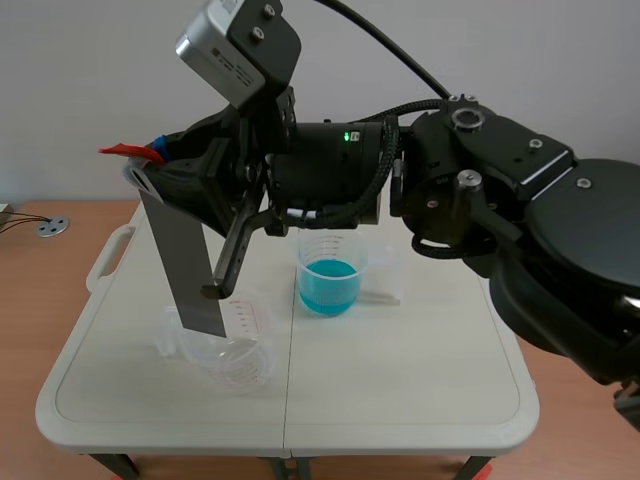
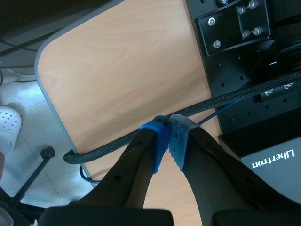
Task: Hold the metal plate by the orange handle, dip it into the blue solution, take it out and point at it, then put the plate back in the beaker on the left.
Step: 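Put the plate into the left beaker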
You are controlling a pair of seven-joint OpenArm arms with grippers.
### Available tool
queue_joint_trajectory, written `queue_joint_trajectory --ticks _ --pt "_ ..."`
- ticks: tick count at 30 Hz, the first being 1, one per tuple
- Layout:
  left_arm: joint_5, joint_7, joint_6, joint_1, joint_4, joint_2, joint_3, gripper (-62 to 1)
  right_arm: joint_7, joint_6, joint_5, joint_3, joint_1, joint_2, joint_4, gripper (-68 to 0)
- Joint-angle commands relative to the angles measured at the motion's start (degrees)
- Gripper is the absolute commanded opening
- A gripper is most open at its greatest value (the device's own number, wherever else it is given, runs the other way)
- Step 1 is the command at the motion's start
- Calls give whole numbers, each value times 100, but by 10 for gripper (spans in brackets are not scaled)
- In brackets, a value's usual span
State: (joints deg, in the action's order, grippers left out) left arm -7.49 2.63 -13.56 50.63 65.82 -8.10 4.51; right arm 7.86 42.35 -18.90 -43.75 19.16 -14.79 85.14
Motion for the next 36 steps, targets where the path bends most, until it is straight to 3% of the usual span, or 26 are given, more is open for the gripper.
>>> queue_joint_trajectory --ticks 1,10,27,36 --pt "17 39 9 61 13 -37 42 -590 81 37 -85 -11 111 20 149 -662" --pt "17 39 9 61 13 -37 42 -590 42 37 -85 -11 81 39 -42 -662" --pt "15 42 9 57 13 -57 42 -590 310 37 -83 -11 98 431 -1340 -662" --pt "20 39 26 -229 13 -627 42 -590 476 37 -83 -11 101 673 -2103 -662"
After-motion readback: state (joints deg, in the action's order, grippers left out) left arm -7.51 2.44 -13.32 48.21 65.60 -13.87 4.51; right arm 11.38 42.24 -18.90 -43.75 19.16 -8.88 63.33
